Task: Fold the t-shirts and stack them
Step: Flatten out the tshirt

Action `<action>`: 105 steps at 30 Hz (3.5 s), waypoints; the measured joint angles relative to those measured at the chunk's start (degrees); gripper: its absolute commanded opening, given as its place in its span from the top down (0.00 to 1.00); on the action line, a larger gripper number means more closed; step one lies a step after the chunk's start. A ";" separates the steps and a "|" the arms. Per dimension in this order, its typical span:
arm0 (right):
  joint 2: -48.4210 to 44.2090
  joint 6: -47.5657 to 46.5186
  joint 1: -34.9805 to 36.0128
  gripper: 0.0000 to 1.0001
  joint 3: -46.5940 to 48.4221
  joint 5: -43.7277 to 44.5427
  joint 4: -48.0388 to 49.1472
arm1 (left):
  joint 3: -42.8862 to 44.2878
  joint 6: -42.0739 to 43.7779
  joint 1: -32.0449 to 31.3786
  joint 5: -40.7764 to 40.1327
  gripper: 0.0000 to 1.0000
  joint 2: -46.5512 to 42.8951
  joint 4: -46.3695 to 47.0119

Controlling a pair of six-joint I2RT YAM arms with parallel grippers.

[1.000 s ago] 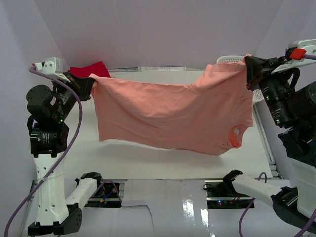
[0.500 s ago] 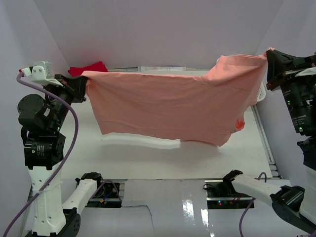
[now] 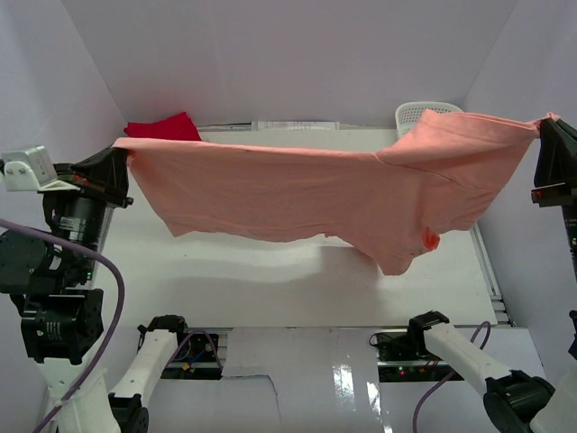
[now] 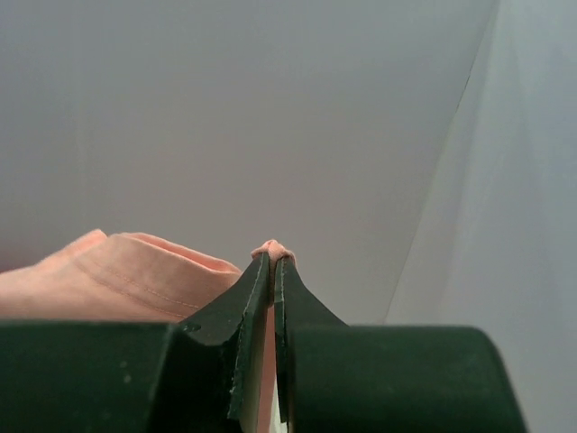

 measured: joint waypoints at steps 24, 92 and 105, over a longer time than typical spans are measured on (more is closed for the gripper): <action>-7.91 31.34 -28.11 0.92 -16.90 -45.29 20.83 | -1.66 0.96 0.00 -7.74 1.00 -6.86 0.02; -13.03 36.37 -28.92 0.92 -7.96 -43.95 31.65 | -9.07 -3.45 -0.63 -19.54 1.00 -17.59 -1.25; -13.09 36.74 -28.92 0.92 -10.34 -43.52 32.00 | -11.47 -3.41 -1.07 -21.53 1.00 -17.86 -1.14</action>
